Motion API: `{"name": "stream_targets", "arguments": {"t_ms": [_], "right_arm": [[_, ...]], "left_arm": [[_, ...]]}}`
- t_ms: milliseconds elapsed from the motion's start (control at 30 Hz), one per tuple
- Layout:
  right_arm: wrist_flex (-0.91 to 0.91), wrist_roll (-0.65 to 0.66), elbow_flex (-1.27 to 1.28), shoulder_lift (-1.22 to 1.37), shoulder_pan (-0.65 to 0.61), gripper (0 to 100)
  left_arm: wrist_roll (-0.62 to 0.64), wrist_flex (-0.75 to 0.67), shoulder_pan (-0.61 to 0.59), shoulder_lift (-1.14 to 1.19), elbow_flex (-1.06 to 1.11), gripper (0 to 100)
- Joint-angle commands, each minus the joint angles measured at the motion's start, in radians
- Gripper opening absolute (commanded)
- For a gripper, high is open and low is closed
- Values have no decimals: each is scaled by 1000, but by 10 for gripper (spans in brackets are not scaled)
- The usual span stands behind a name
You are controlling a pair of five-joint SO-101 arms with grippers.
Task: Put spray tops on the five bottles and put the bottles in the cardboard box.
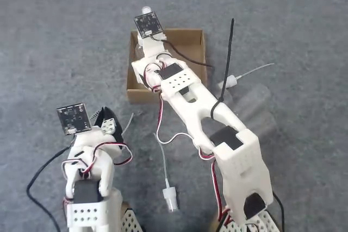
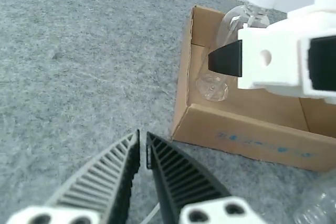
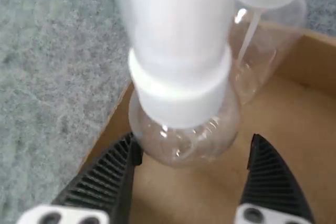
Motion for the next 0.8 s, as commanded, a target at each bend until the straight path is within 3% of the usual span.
{"name": "stream_targets", "arguments": {"t_ms": [0,767], "right_arm": [[58,25,-64,-125,-10,252],[481,28,-61,-433,-4,249]], "left_arm": [[-6,6,6,-14,-12,12],[-6,2,6,-14,-12,12]]}}
